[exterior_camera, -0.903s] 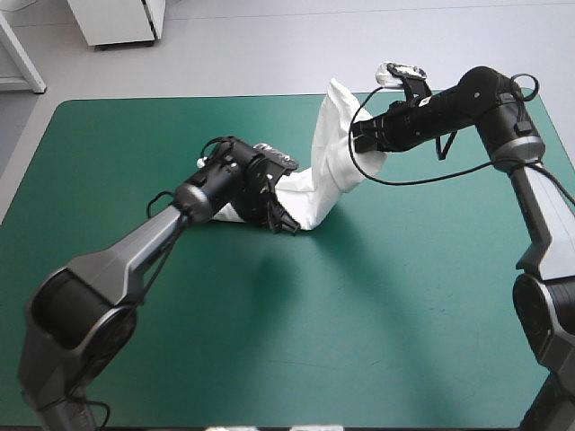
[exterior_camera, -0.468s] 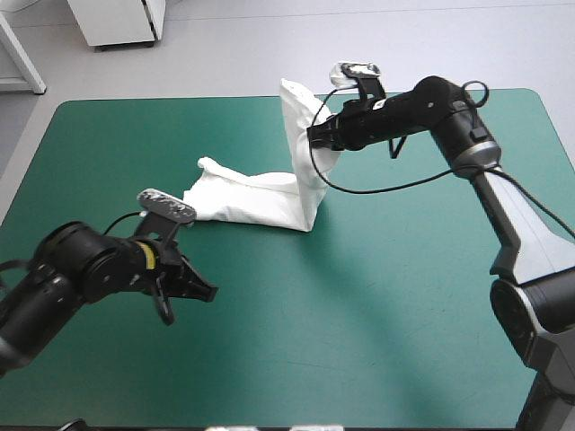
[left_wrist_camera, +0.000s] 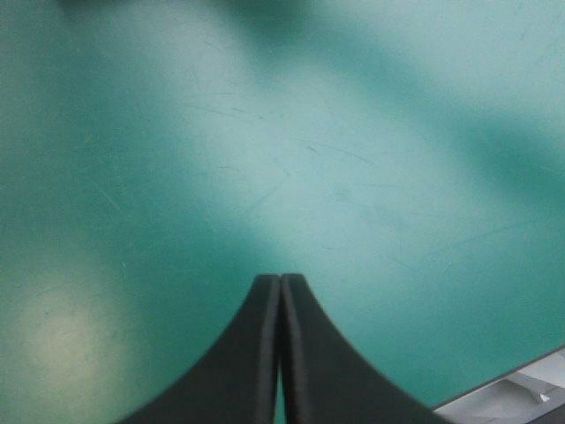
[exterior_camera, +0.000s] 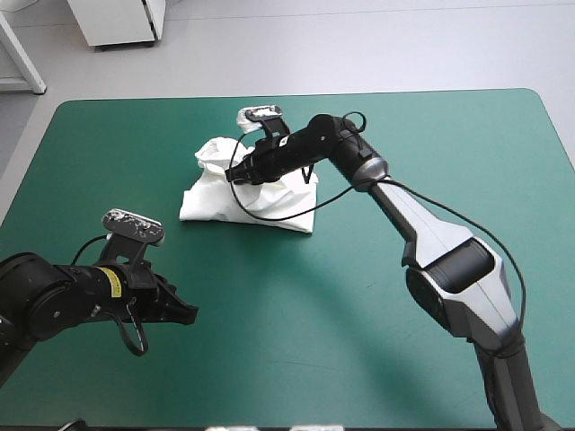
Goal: Fold the cloth
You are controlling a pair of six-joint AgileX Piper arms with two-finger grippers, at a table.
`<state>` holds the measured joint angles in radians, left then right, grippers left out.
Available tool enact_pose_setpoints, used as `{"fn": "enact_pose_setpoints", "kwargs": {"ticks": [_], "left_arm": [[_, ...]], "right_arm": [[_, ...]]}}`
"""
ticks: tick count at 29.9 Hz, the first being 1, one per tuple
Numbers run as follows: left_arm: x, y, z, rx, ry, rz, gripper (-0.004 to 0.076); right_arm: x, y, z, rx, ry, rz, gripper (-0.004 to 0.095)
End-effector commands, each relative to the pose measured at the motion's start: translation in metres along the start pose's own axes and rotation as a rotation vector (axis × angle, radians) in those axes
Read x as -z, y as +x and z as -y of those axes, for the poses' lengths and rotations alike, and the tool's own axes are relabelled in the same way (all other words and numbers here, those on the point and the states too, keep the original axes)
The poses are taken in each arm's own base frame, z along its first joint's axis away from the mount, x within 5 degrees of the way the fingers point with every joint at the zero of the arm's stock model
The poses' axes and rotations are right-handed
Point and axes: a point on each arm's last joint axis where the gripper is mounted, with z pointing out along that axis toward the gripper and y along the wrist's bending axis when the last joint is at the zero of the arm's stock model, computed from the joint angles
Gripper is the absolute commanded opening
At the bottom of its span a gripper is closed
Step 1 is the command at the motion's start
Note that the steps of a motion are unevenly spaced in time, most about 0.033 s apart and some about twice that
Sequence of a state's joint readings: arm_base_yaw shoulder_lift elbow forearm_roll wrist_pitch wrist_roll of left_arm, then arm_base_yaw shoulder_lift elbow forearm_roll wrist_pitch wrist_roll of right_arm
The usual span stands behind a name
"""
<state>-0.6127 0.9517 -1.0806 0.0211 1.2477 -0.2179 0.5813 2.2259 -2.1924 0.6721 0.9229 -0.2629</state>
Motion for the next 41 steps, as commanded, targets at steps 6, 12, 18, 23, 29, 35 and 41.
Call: {"fn": "enact_pose_setpoints", "kwargs": {"ticks": [6,12,18,23,29,35,41], "left_arm": [[0.009,-0.003,0.006,0.029,0.072,0.046,-0.0009],[0.009,-0.003,0.006,0.019,0.072,0.044,-0.0009],[0.01,-0.006,0.007,0.029,0.081,0.077,-0.0009],[0.01,-0.006,0.007,0.031,0.083,0.086,-0.0009],[0.01,-0.006,0.01,0.043,0.115,0.08,-0.0009],[0.01,-0.006,0.011,0.046,0.125,0.078,-0.0009],[0.01,-0.007,0.01,0.044,0.119,0.093,-0.0009]], "right_arm": [[-0.014,-0.016,-0.023,-0.043,-0.136,0.084,0.0046],[-0.014,-0.012,-0.029,-0.043,-0.194,0.014,0.0348],[0.017,-0.025,-0.045,0.038,-0.138,-0.01,0.0445],[0.044,-0.034,-0.048,0.089,-0.009,-0.014,0.0426],[0.073,-0.045,-0.039,0.047,0.045,0.048,0.0426],[0.104,-0.047,-0.014,0.006,0.177,0.051,0.0426],[0.118,-0.018,0.018,-0.097,0.249,-0.085,0.0426]]}}
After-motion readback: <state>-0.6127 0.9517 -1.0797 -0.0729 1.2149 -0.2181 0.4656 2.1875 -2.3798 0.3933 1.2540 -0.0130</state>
